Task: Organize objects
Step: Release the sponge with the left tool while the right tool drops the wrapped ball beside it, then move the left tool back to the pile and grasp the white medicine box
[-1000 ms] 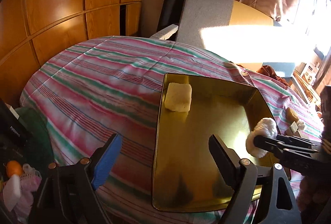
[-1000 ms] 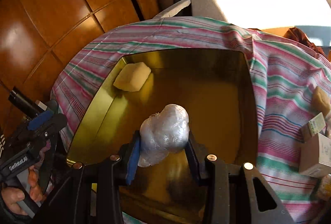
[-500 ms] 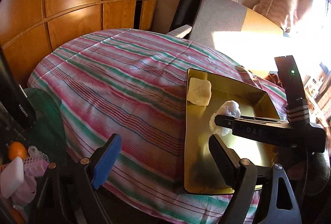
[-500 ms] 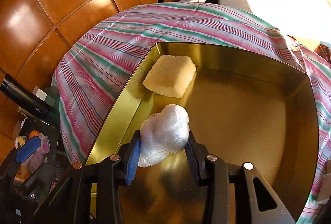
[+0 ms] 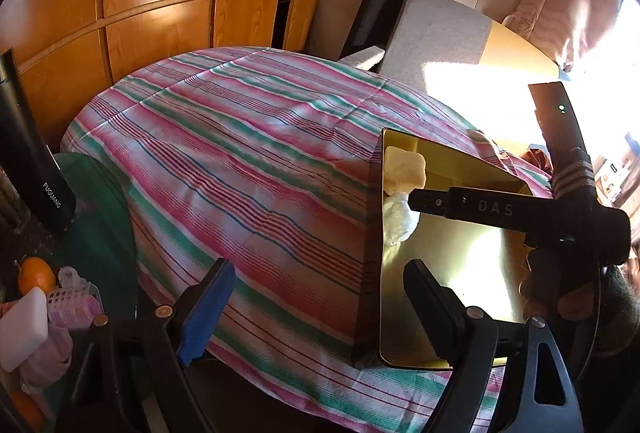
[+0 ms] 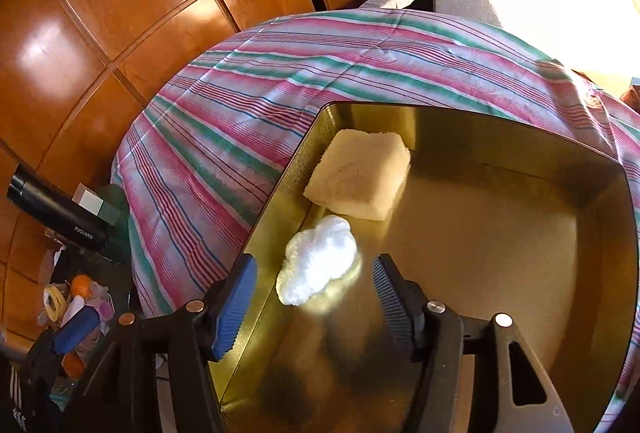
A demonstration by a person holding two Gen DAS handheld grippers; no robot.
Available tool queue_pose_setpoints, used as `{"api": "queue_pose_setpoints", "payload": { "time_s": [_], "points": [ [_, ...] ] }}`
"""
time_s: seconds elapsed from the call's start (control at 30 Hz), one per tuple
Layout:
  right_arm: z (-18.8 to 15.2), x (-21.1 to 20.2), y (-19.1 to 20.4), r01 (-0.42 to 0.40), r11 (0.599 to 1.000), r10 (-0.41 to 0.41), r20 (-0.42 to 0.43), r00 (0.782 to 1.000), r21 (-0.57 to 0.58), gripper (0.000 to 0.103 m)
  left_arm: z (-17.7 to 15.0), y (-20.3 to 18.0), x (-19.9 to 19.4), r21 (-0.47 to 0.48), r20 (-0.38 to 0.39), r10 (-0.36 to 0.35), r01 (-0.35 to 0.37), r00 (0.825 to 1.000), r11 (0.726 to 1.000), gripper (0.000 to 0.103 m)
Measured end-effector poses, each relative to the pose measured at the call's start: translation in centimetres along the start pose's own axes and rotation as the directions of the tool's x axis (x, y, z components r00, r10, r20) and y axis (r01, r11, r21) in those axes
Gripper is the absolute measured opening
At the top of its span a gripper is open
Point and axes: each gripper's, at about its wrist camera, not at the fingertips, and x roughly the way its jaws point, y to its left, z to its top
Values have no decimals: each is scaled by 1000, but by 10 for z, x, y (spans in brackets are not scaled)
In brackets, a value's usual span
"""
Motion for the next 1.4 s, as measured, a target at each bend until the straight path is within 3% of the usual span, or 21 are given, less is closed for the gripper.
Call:
{"api": "queue_pose_setpoints", "payload": {
  "time_s": [0.37, 1.0, 1.4],
  "points": [
    [-32, -53, -16, 110, 994, -109, 106, 988, 2, 67, -3, -22, -11, 54, 22, -6, 5, 1000, 999, 88],
    [-89, -111, -37, 275, 960, -263, 188, 946, -41, 74, -14, -69, -23, 164, 20, -30, 26, 999, 986, 88],
    [-110, -157, -101, 347, 935, -355, 212, 910, 75, 77, -23, -108, -21, 253, -8, -69, 69, 998, 965, 88]
  ]
}}
